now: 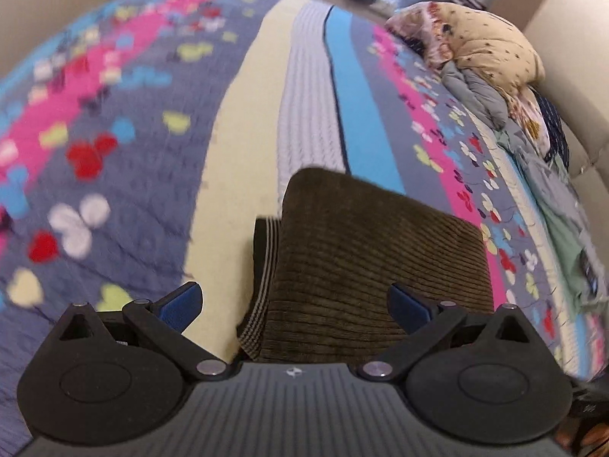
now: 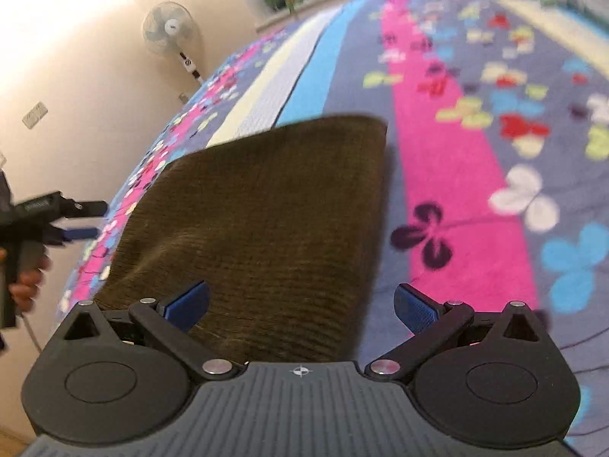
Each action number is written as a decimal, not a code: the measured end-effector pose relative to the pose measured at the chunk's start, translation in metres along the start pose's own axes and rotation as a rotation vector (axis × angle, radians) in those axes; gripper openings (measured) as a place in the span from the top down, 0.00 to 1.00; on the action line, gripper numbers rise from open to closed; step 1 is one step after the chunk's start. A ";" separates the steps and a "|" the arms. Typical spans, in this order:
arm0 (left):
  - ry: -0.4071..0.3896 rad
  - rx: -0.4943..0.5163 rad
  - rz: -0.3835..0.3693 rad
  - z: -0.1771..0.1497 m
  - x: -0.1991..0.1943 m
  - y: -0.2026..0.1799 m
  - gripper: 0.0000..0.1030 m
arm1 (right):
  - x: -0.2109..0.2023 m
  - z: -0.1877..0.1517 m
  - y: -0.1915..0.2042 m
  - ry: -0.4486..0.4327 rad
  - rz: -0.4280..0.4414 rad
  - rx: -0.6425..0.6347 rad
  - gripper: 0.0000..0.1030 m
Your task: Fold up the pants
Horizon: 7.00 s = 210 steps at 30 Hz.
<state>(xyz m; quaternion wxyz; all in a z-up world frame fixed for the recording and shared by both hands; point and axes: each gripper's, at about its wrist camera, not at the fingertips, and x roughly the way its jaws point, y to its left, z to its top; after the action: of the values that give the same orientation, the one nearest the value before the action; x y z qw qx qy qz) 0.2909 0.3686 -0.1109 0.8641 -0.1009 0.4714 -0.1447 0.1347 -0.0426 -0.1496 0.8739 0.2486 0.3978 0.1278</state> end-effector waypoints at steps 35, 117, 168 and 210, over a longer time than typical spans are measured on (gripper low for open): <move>0.088 -0.061 -0.232 -0.008 0.082 0.041 0.00 | 0.092 0.020 -0.007 0.081 -0.034 0.136 0.00; -0.178 0.242 0.100 -0.155 -0.059 -0.391 0.00 | -0.230 -0.024 -0.087 -0.322 -0.433 -0.116 0.01; -0.230 0.409 0.282 -0.213 -0.070 -0.434 0.00 | -0.258 -0.061 -0.058 -0.299 -0.493 -0.139 0.01; 0.097 0.267 0.345 -0.181 -0.042 -0.433 0.00 | -0.245 -0.024 -0.044 -0.197 -0.509 -0.159 0.01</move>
<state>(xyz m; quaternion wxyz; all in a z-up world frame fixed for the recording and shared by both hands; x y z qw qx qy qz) 0.0489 -0.0300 -0.0399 0.8581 0.1034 0.4993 -0.0605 -0.0424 -0.1753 -0.0321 0.9290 0.0826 0.3495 -0.0896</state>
